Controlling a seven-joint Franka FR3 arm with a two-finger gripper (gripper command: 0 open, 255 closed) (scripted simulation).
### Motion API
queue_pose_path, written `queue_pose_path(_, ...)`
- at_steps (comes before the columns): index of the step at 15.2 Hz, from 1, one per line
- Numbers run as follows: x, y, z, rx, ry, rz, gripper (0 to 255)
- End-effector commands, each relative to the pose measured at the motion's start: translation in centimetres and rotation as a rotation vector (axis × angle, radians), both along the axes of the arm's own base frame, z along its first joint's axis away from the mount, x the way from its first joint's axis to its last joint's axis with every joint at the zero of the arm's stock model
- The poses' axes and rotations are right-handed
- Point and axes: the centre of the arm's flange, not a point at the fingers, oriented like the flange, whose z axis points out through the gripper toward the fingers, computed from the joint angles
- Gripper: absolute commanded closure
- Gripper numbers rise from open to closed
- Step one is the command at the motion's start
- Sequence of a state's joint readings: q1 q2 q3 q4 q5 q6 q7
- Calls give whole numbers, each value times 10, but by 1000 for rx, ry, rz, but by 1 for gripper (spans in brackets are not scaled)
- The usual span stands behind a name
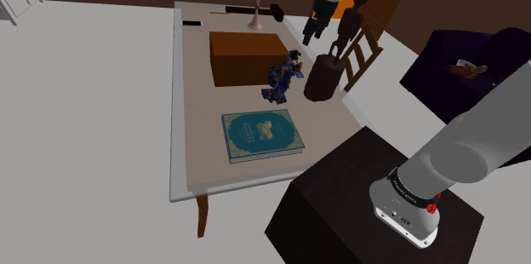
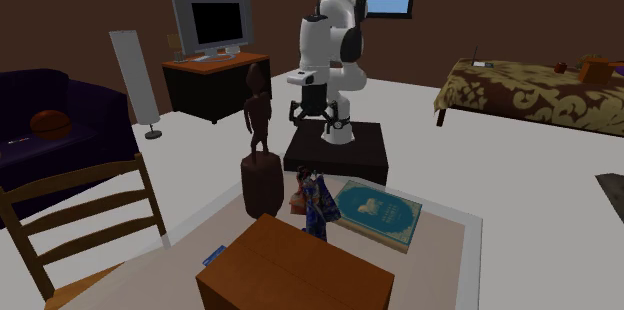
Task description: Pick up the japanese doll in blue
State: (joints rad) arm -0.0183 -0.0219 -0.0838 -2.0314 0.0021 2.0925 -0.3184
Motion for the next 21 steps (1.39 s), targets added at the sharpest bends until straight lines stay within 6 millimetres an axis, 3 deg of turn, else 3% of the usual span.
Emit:
queue_pose_path(1,20,-5,-18,12,6,8,0)
queue_pose_path(7,83,-13,-70,47,28,34,0)
queue_pose_path(15,85,-13,-111,48,29,34,0)
queue_pose_path(17,85,-13,-111,48,29,34,0)
queue_pose_path(18,85,-14,-112,48,29,34,255)
queue_pose_path(21,85,-14,-112,48,29,34,255)
